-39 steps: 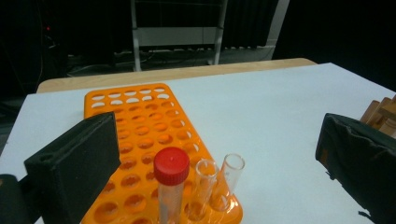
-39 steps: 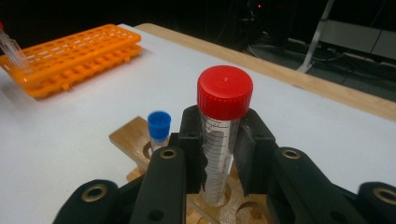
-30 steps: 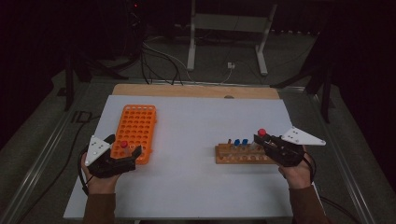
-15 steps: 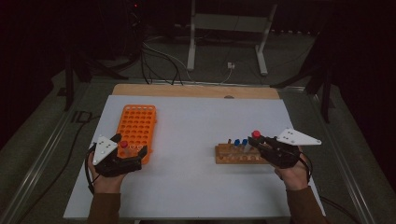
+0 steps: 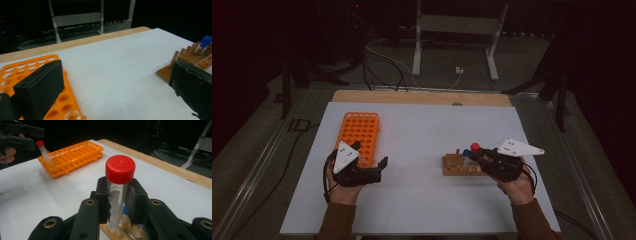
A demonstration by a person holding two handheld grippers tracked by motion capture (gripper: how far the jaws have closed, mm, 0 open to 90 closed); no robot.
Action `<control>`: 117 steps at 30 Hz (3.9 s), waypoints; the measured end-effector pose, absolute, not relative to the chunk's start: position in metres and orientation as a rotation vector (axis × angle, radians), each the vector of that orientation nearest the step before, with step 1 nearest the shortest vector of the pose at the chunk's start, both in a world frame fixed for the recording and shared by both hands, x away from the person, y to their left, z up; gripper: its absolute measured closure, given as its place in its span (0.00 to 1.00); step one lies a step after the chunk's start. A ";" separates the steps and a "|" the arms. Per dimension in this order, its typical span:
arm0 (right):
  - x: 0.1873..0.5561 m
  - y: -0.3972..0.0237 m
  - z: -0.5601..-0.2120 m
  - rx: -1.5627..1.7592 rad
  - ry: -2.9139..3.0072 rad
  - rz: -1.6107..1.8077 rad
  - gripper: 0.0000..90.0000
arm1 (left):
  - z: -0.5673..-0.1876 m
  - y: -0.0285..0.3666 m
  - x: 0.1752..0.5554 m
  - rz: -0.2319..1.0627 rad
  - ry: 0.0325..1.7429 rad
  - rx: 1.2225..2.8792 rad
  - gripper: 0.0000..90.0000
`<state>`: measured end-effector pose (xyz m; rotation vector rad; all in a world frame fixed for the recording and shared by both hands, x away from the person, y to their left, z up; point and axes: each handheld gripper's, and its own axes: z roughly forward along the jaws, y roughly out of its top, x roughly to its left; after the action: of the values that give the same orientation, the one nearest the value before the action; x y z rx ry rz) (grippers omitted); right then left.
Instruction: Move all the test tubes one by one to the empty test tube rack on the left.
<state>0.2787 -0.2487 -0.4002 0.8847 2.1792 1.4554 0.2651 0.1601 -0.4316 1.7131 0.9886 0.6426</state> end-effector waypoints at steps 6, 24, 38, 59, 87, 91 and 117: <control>0.280 -0.237 -0.400 0.865 2.199 1.475 0.83 | -0.433 0.144 0.269 0.618 0.959 1.734 0.01; 0.293 -0.202 -0.403 0.856 2.237 1.503 0.83 | -0.434 0.099 0.275 0.541 0.860 1.782 0.01; 0.298 -0.180 -0.407 0.842 2.267 1.504 0.83 | -0.439 0.061 0.277 0.458 0.781 1.838 0.08; 0.296 -0.164 -0.413 0.814 2.309 1.508 0.83 | -0.444 0.031 0.278 0.419 0.699 1.888 0.71; 0.294 -0.200 -0.412 0.886 2.181 1.534 0.06 | -0.438 0.086 0.278 0.457 0.797 1.810 0.84; 0.292 -0.209 -0.413 0.891 2.165 1.508 0.01 | -0.434 0.101 0.275 0.473 0.807 1.791 0.84; 0.288 -0.257 -0.412 0.998 2.016 1.518 0.00 | -0.425 0.194 0.262 0.582 0.945 1.690 0.84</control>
<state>0.2881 -0.2574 -0.4118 0.9982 2.0159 1.5175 0.2615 0.1937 -0.4250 1.6896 0.9448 0.5822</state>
